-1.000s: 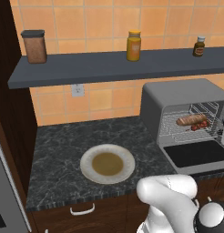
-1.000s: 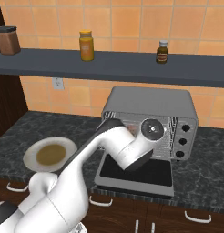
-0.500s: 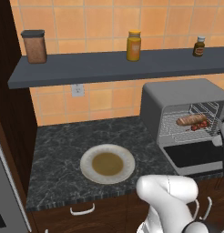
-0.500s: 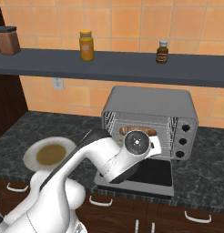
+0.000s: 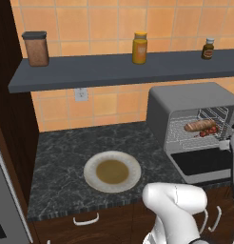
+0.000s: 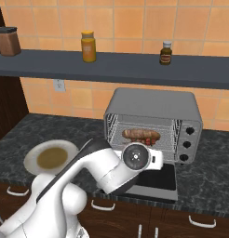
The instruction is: Pick up the kebab skewer and baguette bread, and place them inside the toaster oven. Close the toaster oven door and start by setting the timer.
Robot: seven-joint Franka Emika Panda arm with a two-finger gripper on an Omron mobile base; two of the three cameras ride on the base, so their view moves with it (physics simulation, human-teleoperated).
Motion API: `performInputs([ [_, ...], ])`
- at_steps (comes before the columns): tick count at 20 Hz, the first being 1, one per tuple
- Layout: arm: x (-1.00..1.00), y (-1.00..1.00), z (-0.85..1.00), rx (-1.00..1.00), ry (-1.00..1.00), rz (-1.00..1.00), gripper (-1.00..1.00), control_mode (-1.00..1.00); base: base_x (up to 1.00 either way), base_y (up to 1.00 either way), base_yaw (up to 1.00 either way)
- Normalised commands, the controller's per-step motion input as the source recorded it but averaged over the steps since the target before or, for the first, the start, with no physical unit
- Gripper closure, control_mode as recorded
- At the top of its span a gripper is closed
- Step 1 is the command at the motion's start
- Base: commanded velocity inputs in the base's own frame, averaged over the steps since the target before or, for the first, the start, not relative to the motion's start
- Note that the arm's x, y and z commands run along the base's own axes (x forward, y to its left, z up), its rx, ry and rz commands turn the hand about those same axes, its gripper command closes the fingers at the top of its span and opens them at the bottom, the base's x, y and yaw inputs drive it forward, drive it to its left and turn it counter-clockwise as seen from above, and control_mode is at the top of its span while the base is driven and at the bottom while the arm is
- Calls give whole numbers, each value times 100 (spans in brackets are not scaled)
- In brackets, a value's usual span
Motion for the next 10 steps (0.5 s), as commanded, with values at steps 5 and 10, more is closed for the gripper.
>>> performInputs([
  [5, 8, 0, -5, 0, -5, 0, -100, -100, 0, 0, 0],
  [10, 12, 0, 0, 0, 0, 0, -100, -100, 0, 0, 0],
])
